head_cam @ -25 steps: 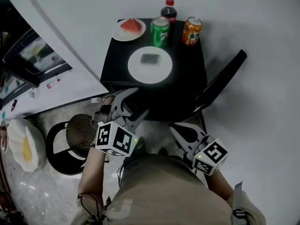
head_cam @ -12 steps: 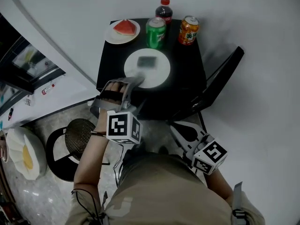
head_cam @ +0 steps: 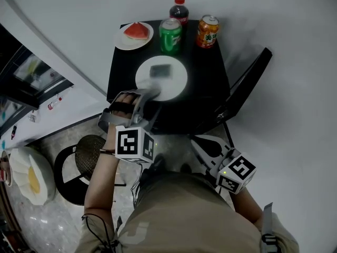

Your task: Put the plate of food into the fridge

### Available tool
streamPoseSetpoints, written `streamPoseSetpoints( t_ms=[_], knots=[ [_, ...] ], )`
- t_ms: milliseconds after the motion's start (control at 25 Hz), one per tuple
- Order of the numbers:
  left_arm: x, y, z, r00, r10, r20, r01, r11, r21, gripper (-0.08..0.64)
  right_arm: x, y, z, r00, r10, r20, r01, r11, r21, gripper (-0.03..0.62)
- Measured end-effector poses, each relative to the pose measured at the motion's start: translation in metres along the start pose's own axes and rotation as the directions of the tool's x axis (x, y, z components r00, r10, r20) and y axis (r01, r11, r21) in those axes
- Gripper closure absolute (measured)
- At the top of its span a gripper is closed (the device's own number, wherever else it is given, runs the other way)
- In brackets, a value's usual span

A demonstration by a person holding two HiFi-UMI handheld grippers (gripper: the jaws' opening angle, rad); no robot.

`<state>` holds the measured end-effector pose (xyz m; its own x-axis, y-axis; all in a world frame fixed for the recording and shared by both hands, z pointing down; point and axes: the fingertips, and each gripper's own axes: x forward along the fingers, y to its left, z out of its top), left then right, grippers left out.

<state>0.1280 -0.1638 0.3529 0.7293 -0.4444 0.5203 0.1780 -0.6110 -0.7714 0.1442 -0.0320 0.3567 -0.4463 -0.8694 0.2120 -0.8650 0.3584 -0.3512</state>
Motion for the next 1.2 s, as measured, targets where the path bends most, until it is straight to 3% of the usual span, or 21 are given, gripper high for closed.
streamPoseSetpoints(
  t_ms=[120, 400, 600, 760, 840, 880, 920, 1000, 1040, 1200],
  knots=[
    [-0.007, 0.0, 0.002, 1.0, 0.02, 0.004, -0.02, 1.0, -0.011, 0.491, -0.002, 0.001, 0.0, 1.0, 0.007, 0.002, -0.007, 1.0, 0.001, 0.569],
    [-0.017, -0.006, 0.004, 0.999, 0.037, 0.016, -0.037, 0.999, -0.037, 0.492, -0.002, 0.001, -0.009, 0.999, 0.021, -0.024, -0.02, 0.999, 0.032, 0.569],
    [-0.027, -0.011, 0.004, 0.997, 0.057, 0.061, -0.052, 0.995, -0.084, 0.492, 0.013, 0.008, -0.017, 0.991, 0.105, -0.081, -0.097, 0.991, 0.092, 0.569],
    [-0.032, -0.014, 0.005, 0.995, 0.059, 0.074, -0.053, 0.995, -0.082, 0.492, 0.026, -0.005, -0.003, 0.996, 0.078, -0.046, -0.068, 0.978, 0.196, 0.569],
    [-0.036, -0.016, 0.006, 0.995, 0.056, 0.082, -0.05, 0.996, -0.078, 0.492, 0.031, -0.013, 0.007, 0.997, 0.072, -0.005, -0.067, 0.954, 0.292, 0.569],
    [-0.038, -0.018, 0.007, 0.995, 0.055, 0.086, -0.049, 0.996, -0.073, 0.492, 0.033, -0.015, 0.013, 0.996, 0.088, 0.024, -0.091, 0.927, 0.364, 0.568],
    [-0.04, -0.02, 0.007, 0.994, 0.055, 0.091, -0.049, 0.997, -0.068, 0.492, 0.036, -0.015, 0.019, 0.991, 0.119, 0.057, -0.131, 0.886, 0.444, 0.564],
    [-0.045, -0.022, 0.008, 0.993, 0.056, 0.103, -0.049, 0.997, -0.066, 0.492, 0.043, -0.015, 0.032, 0.976, 0.183, 0.117, -0.217, 0.799, 0.56, 0.434],
    [-0.046, -0.023, 0.008, 0.992, 0.056, 0.109, -0.048, 0.996, -0.069, 0.492, 0.046, -0.017, 0.037, 0.972, 0.193, 0.135, -0.236, 0.777, 0.583, 0.429],
    [-0.053, -0.027, 0.01, 0.991, 0.049, 0.128, -0.041, 0.997, -0.067, 0.492, 0.056, -0.029, 0.044, 0.974, 0.152, 0.165, -0.222, 0.756, 0.616, 0.426]
  ],
)
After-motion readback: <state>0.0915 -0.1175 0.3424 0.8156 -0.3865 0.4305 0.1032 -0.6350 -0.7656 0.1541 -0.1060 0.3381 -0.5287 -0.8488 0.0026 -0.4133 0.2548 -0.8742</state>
